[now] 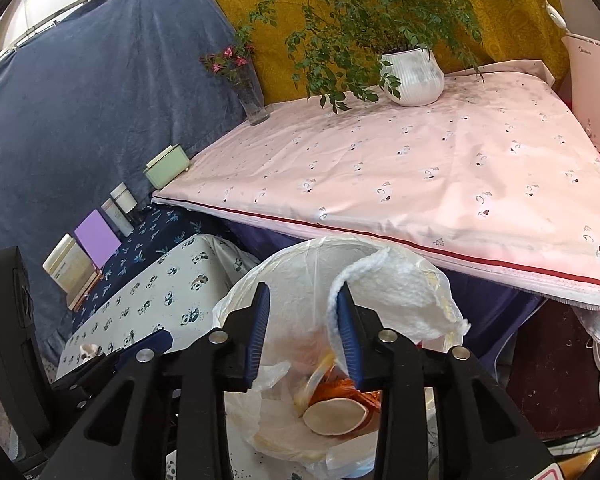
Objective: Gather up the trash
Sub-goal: 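Carry the gold box and white tissue over the bin and release both, then move both grippers back to the knotted cloth and grey pouch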
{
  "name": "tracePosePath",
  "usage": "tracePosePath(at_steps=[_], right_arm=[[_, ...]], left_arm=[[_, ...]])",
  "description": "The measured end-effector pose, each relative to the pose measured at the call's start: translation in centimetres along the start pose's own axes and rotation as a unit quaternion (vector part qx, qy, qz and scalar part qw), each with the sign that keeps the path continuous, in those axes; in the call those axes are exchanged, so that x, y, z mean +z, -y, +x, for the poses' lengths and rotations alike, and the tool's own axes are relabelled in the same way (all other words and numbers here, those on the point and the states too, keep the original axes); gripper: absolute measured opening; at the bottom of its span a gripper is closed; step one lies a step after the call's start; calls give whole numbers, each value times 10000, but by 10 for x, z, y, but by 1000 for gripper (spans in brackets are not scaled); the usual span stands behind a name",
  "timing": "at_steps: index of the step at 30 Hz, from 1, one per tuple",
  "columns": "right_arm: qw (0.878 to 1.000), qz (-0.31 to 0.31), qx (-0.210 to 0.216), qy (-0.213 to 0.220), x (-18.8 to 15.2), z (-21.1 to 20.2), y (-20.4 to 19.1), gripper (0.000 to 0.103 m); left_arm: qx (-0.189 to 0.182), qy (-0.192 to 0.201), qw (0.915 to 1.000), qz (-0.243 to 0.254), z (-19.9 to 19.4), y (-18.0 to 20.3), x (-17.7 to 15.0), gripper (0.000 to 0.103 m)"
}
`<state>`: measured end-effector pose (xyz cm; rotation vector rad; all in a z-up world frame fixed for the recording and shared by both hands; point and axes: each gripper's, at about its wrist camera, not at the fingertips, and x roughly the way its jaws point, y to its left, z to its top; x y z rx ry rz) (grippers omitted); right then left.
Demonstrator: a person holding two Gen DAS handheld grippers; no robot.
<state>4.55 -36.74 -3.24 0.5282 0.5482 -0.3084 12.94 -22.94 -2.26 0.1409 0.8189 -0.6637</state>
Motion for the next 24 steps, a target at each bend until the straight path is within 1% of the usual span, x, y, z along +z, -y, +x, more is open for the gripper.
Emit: tracePosePath(at_steps=[5, 13, 15, 16, 19, 21, 24], right_arm=[[10000, -67, 37, 24, 1, -2, -7, 36], [9999, -122, 109, -50, 0, 5, -18, 37], [9998, -127, 121, -71, 0, 9, -22, 42], [9998, -115, 137, -94, 1, 13, -23, 42], [9995, -164, 87, -264, -2, 26, -26, 46], [9991, -110, 64, -399, -8, 35, -25, 48], [9979, -70, -73, -637, -22, 44, -21, 48]], left_arm=[[33, 31, 10000, -79, -4, -8, 0, 72], [144, 59, 9997, -208, -10, -24, -3, 72], [187, 74, 9995, -252, -12, -30, -3, 72], [201, 80, 9994, -283, -13, -33, -3, 72], [266, 74, 9989, -378, -14, -43, -5, 72], [408, 7, 9987, -310, -11, -48, -8, 72], [441, -25, 9982, -397, -11, -59, -13, 72]])
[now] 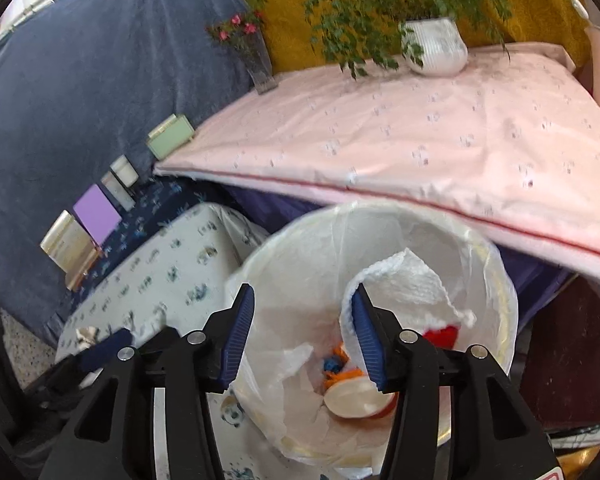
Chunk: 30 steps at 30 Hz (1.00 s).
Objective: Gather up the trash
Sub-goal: 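Move both grippers back to the knotted cloth and grey pouch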
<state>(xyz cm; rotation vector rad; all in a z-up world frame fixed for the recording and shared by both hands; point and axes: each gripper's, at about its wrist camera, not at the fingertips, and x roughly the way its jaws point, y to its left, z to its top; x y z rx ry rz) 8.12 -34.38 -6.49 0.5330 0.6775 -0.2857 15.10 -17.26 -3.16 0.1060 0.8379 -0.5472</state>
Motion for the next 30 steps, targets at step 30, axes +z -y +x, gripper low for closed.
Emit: tracePosePath(at_steps=[30], right_arm=[[9991, -338, 210, 126, -37, -58, -58, 57]], left_arm=[[498, 135, 9952, -832, -42, -105, -31, 80]])
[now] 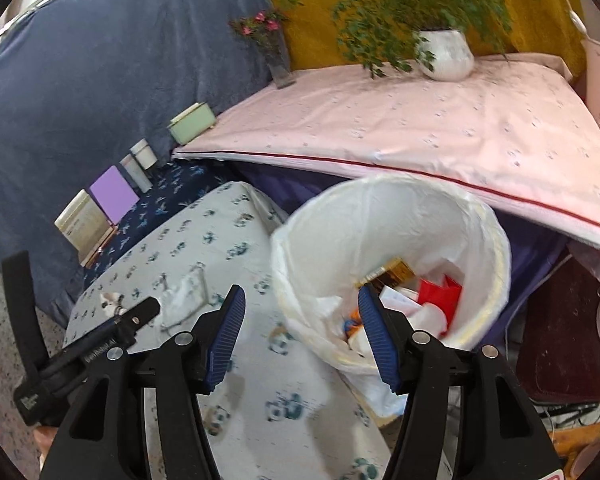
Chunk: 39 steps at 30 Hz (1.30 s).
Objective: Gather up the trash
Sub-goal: 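Move both grippers back to the knotted cloth and grey pouch, then grasp the knotted white cloth with the left gripper while the right grasps the grey pouch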
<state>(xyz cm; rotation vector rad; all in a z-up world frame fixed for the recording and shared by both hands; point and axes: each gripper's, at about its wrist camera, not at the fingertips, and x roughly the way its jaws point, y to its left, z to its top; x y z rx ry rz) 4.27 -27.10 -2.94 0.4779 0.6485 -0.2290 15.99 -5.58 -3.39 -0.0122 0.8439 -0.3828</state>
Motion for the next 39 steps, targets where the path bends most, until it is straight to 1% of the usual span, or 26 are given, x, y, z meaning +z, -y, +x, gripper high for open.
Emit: tracePosePath(at_steps=[4, 10, 14, 17, 23, 30, 32, 33, 34, 35, 36, 37, 38, 39], right_arm=[[9996, -213, 166, -43, 5, 15, -30, 57], [9975, -553, 375, -215, 5, 47, -73, 57], [9955, -717, 472, -393, 2, 73, -98, 57], [9939, -812, 535, -524, -2, 94, -114, 57], [9907, -934, 576, -799, -11, 133, -134, 57], [9888, -1016, 490, -976, -15, 170, -145, 57], [9887, -1011, 439, -1016, -16, 178, -144, 57], [9887, -996, 425, -1039, -16, 181, -141, 57], [9887, -970, 399, -1068, -17, 184, -140, 57], [9888, -951, 382, -1087, -18, 187, -138, 57], [9887, -936, 367, -1109, -19, 189, -136, 57], [9886, -930, 348, -1128, -20, 191, -135, 57], [9884, -931, 338, -1155, -21, 193, -134, 57], [9880, -939, 341, -1176, -22, 194, -134, 57]], left_arm=[[209, 42, 9996, -178, 0, -29, 5, 85], [595, 15, 9973, -439, 7, -79, 12, 86], [777, -38, 9945, -699, 15, -112, 18, 86], [921, -80, 9921, -849, 22, -131, 25, 89], [1179, -208, 9874, -1032, 44, -157, 40, 89], [1183, -459, 9840, -1254, 76, -176, 45, 88], [1159, -519, 9838, -1263, 81, -179, 44, 83], [1107, -570, 9840, -1272, 84, -179, 43, 68], [1054, -672, 9842, -1258, 89, -180, 42, 62], [1055, -679, 9841, -1256, 91, -180, 41, 62], [1056, -630, 9846, -1244, 90, -179, 40, 60], [1060, -608, 9854, -1189, 89, -177, 40, 50], [1038, -622, 9861, -1140, 89, -176, 40, 49], [990, -620, 9870, -1108, 88, -174, 40, 45]])
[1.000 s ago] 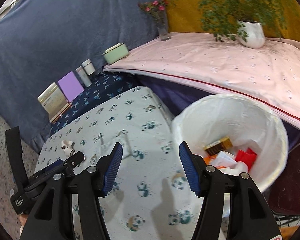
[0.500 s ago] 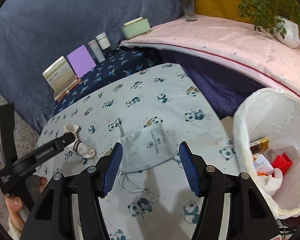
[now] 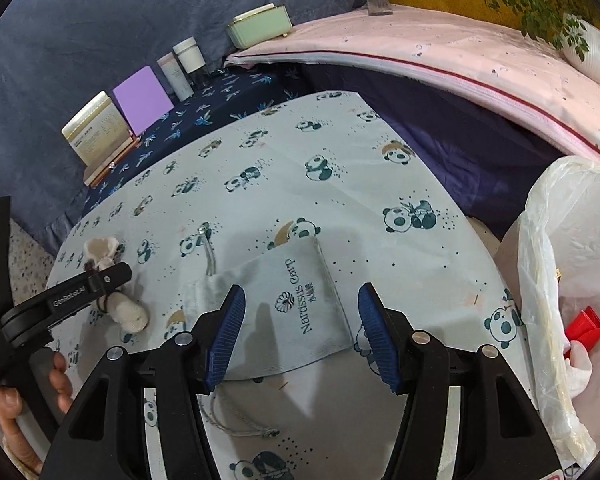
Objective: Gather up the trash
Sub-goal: 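Grasp the knotted white cloth with the left gripper while the right grasps the grey pouch, then carry the knotted cloth and grey pouch over the bin and release both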
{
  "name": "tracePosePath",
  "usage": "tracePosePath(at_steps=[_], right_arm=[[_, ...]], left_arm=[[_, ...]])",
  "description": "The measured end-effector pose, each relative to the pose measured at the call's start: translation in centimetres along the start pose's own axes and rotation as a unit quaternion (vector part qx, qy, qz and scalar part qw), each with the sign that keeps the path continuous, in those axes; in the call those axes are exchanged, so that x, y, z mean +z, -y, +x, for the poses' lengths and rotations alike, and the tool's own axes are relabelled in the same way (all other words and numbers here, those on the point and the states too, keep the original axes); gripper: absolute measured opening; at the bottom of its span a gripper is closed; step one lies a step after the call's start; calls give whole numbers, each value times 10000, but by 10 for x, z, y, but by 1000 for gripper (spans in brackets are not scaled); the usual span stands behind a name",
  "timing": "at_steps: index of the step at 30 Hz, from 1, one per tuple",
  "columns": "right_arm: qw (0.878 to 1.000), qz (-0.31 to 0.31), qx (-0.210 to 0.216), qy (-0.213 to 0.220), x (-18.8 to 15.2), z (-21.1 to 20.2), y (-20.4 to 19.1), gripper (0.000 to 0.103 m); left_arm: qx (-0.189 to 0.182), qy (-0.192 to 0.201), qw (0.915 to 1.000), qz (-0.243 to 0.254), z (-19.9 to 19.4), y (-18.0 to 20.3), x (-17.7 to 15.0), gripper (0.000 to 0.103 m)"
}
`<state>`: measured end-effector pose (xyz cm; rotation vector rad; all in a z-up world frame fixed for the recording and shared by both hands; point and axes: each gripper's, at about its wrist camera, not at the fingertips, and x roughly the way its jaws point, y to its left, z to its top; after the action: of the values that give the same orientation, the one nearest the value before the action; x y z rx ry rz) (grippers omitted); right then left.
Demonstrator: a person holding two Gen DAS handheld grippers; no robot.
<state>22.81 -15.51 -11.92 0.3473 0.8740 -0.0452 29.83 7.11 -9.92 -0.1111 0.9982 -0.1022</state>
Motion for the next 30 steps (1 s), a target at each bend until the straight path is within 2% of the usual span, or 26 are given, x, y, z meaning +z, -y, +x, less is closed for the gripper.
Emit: tracePosePath(at_steps=[2, 3, 4, 8, 9, 17, 30], right_arm=[[10000, -48, -26, 9, -3, 0, -1, 56], [10000, -64, -25, 4, -4, 0, -2, 51], [10000, -81, -34, -20, -5, 1, -2, 47], [9999, -86, -77, -93, -8, 0, 0, 14], [9999, -46, -27, -111, -9, -2, 1, 10], [9997, 89, 79, 215, -12, -36, 9, 7], [9938, 267, -39, 1076, 6, -126, 47, 7]], left_arm=[[-65, -14, 10000, 49, -3, 3, -1, 33], [-132, -37, 9999, 83, -4, 6, -3, 27], [-157, -49, 9998, 98, -5, 8, -3, 27], [-224, -18, 9994, 249, -11, 19, -11, 26], [-245, -14, 9993, 288, -13, 22, -14, 26], [-481, 112, 9974, 524, -40, 53, -27, 26], [-854, 385, 9898, 1075, -92, 131, -47, 26]])
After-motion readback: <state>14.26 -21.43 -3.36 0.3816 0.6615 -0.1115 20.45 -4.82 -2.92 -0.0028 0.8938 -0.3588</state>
